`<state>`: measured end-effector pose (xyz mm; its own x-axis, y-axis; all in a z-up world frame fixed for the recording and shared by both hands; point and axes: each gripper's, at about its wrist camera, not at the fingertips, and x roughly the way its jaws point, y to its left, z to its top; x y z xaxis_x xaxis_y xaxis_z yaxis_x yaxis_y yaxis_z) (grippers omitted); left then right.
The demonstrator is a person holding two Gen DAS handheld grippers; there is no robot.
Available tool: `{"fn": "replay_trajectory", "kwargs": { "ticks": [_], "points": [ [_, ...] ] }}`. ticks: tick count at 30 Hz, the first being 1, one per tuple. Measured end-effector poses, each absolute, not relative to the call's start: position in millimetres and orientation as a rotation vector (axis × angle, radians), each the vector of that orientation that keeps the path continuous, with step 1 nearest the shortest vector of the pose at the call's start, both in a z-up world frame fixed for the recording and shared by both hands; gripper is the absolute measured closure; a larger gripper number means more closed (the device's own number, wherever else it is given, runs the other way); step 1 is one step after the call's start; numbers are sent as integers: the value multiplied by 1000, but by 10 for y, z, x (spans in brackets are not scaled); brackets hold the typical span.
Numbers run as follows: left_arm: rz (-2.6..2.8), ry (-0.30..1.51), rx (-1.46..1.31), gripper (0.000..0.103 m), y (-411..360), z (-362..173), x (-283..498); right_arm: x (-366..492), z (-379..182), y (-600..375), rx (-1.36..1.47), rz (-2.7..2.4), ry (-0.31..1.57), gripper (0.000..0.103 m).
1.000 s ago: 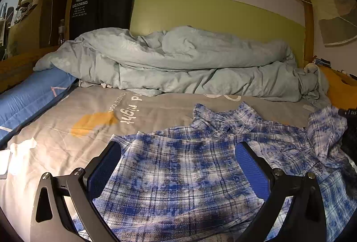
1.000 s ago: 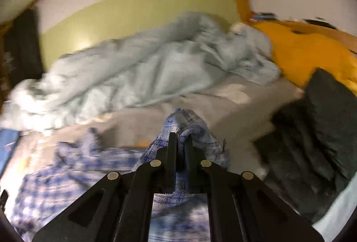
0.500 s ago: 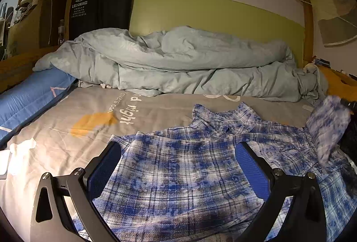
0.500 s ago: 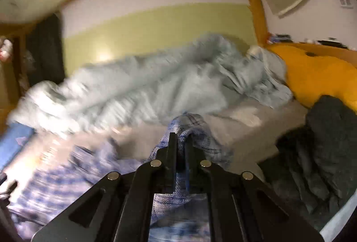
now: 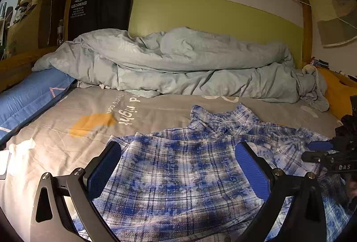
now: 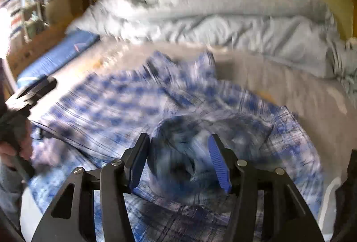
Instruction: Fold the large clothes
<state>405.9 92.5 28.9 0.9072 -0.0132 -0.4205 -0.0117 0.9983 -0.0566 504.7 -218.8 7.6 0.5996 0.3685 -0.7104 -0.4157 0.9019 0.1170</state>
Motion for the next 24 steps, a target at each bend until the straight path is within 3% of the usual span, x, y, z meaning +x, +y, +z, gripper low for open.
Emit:
{"fn": "replay_trajectory", "kwargs": {
  "ticks": [2,6,13,17,19,24],
  "points": [
    [-16,432,-58,0,910,290,4052,5019,160,-2303,-28,424,760,47],
    [-107,443,-63,0,811,284,4062,4905,401,-2692,125,338,628,30],
    [-345,616,-197,0,341,250,4596,4924,542,-3415,352,73,545,25],
    [-446,758,-254,10,-82,96,5109,4951,532,-3604,385,20,576,25],
    [-453,812,-251,21,-296,18,5348,4964,539,-3624,380,20,585,25],
    [-439,881,-137,32,-760,-78,5803,4943,518,-3583,353,44,602,25]
  ]
}}
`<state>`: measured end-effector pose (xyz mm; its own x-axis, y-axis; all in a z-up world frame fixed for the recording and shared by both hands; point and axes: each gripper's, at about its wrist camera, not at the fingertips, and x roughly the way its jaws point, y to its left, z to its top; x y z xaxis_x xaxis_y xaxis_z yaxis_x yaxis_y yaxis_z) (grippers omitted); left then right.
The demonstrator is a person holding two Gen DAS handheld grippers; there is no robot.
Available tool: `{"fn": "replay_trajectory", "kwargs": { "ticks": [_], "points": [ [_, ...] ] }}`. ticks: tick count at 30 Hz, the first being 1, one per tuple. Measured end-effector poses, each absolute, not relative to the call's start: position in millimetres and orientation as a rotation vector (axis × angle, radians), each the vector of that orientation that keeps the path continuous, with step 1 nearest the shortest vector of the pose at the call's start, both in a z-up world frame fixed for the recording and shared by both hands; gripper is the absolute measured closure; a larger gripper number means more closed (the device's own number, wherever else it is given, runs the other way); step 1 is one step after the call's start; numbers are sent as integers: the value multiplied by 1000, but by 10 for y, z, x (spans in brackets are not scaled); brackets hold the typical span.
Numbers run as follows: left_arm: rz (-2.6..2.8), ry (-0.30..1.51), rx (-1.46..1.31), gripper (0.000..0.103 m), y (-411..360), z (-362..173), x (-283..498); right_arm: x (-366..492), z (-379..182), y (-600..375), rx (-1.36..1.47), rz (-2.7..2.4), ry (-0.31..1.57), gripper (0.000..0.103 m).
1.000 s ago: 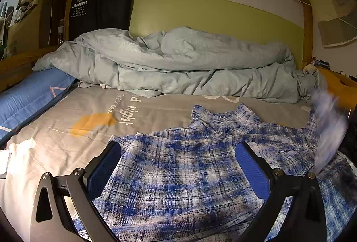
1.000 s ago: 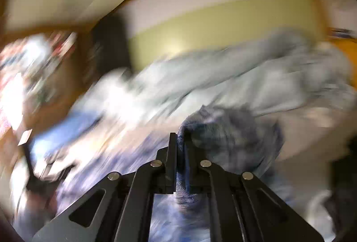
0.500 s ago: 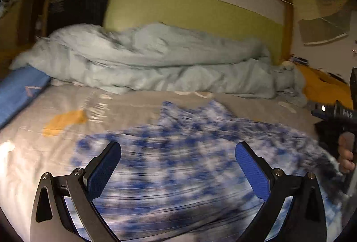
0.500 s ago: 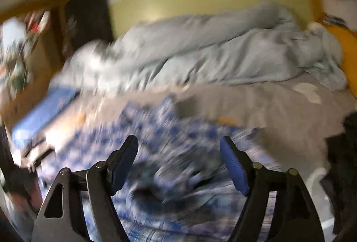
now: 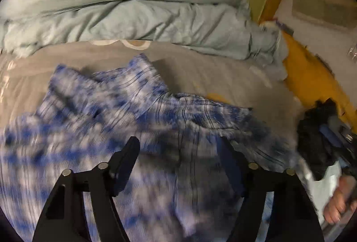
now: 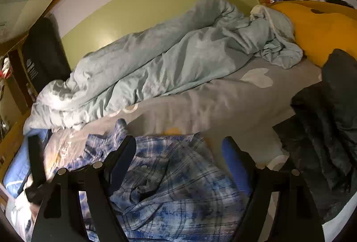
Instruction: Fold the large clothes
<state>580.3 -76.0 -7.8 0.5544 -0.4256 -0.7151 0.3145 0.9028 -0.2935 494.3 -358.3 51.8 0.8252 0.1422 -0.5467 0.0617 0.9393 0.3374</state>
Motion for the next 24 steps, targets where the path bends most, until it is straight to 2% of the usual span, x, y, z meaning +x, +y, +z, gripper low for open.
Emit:
{"fn": "replay_trajectory", "kwargs": {
  "ticks": [5,8,10,12,13,14,17,24],
  "points": [
    [-496,971,-142,43,-1001,-201,6068,4950,475,-3570,340,35,615,25],
    [-499,1016,-138,45,-1089,-298,6164,4946,465,-3614,361,34,618,25],
    [-483,1032,-122,59,-1119,-362,6207,4951,458,-3632,364,26,620,25],
    [-472,1025,-102,79,-1118,-378,6207,4952,452,-3630,359,19,621,25],
    [-488,1015,-97,94,-1106,-362,6182,4958,446,-3624,355,16,624,25],
    [-510,1007,-96,98,-1109,-349,6170,4964,437,-3615,350,14,628,25],
    [-469,890,-48,100,-1012,-140,6018,4978,422,-3598,341,11,636,25],
    [-235,547,-28,100,-344,715,5272,4944,461,-3613,323,-24,618,25]
  ]
}}
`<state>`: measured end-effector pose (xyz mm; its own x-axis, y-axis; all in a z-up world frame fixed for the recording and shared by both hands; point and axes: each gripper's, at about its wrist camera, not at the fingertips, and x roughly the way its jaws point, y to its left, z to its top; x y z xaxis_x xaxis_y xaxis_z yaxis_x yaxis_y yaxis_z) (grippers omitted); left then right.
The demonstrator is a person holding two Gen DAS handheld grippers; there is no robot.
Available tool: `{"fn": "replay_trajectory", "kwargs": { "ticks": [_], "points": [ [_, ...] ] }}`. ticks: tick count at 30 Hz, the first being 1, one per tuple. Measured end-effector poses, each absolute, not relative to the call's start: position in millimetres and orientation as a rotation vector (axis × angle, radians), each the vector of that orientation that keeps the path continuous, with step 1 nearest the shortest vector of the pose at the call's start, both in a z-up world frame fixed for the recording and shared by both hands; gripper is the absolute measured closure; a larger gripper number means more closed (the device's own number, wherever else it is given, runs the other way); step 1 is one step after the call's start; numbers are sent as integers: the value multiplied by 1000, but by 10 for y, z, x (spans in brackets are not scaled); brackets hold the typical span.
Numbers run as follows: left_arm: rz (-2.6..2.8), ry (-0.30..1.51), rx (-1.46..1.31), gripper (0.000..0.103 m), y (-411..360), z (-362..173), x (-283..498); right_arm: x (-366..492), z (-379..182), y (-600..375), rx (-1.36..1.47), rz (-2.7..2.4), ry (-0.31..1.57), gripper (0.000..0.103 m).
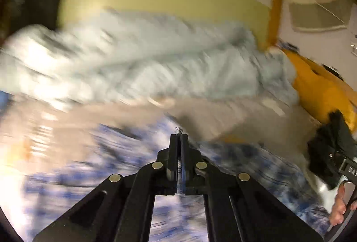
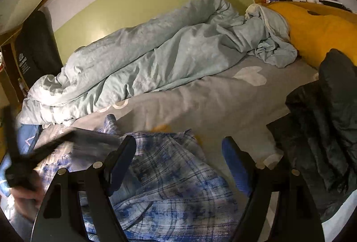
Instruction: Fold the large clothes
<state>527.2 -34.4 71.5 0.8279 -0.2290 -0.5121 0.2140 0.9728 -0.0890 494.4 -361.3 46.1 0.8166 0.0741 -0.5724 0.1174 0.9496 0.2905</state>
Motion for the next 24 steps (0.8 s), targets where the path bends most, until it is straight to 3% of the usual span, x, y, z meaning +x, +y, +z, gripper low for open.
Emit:
{"fn": "replay_trajectory", "kwargs": {
  "ticks": [5,15,17,18,19,21,24],
  "points": [
    [33,440,29,100,317,914,4630,4943,466,-3613,317,-34,618,25],
    [-80,723,-282,99,1154,7,4361,4979,416,-3580,301,-45,642,25],
    [-100,725,-322,91,1204,29,4406,4984,406,-3589,301,-54,646,25],
    [-98,723,-323,75,1204,61,4428,4986,404,-3587,299,-57,647,25],
    [-93,722,-317,50,1203,81,4485,4988,406,-3584,299,-57,648,25],
    [-85,721,-317,27,1224,134,4615,4987,407,-3584,297,-54,645,25],
    [-116,773,-336,27,1224,101,4848,4992,396,-3576,287,-59,646,25]
  ]
}}
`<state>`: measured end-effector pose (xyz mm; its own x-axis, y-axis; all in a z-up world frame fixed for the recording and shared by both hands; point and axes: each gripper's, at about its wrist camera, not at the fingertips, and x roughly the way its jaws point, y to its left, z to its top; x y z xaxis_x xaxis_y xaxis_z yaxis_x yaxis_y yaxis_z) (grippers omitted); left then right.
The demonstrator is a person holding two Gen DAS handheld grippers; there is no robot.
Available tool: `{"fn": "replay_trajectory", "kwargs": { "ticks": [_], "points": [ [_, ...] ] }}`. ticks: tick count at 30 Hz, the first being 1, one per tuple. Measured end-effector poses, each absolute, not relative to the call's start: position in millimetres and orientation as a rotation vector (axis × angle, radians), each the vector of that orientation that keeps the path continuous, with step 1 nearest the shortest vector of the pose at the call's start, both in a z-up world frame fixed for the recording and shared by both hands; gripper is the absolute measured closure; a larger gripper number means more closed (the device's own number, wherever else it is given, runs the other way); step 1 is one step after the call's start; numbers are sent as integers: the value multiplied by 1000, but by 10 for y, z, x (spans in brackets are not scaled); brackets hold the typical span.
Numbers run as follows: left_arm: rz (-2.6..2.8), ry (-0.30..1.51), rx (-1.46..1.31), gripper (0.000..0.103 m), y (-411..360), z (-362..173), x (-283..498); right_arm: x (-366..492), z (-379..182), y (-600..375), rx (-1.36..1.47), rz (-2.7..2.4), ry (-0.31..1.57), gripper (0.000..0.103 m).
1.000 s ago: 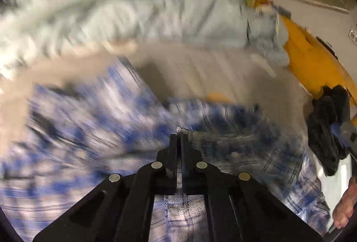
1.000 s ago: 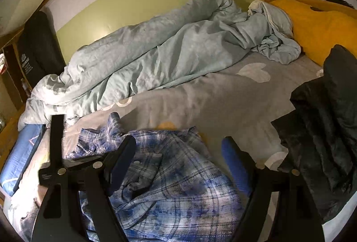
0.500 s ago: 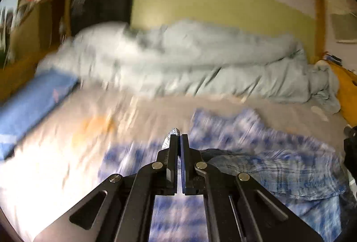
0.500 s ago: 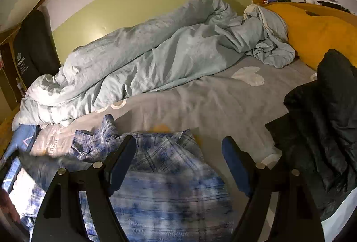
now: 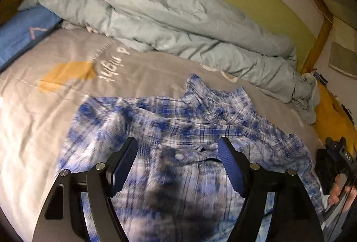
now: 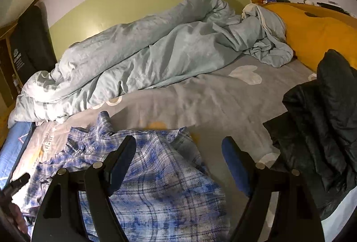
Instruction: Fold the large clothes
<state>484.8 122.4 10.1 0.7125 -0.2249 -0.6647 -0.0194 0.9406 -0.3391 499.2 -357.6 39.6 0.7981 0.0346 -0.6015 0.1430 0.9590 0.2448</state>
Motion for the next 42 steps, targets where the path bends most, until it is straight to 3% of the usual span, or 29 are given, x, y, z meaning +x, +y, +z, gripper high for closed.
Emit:
{"fn": "replay_trajectory", "kwargs": {
  "ticks": [5,7,8,10,15,19,27,38,39,41,42],
  "points": [
    [-131,978,-344,28,1212,-336,5206,5009,380,-3541,271,-64,655,25],
    [-186,978,-332,53,1185,-465,5199,5003,385,-3523,263,-60,649,25],
    [-207,973,-296,59,1152,-485,5186,4996,390,-3513,264,-52,643,25],
    [-279,935,-310,91,1129,-435,5128,4982,400,-3492,269,-44,634,25],
    [-185,605,-208,92,1135,117,4707,4954,423,-3367,217,-73,596,25],
    [4,556,-124,92,1151,291,4590,4948,431,-3301,202,-68,591,25],
    [146,787,-84,92,1321,-277,4947,5219,12,-3266,197,-96,821,25],
    [211,748,-38,89,1326,-220,4915,5149,62,-3442,290,-156,794,17],
    [186,732,-43,80,1322,-183,4886,5150,71,-3431,294,-153,792,17],
    [128,695,-64,51,1304,-97,4823,5132,90,-3410,299,-150,783,15],
    [122,665,-77,27,1302,-41,4778,5124,104,-3396,297,-147,776,14]
  ]
}}
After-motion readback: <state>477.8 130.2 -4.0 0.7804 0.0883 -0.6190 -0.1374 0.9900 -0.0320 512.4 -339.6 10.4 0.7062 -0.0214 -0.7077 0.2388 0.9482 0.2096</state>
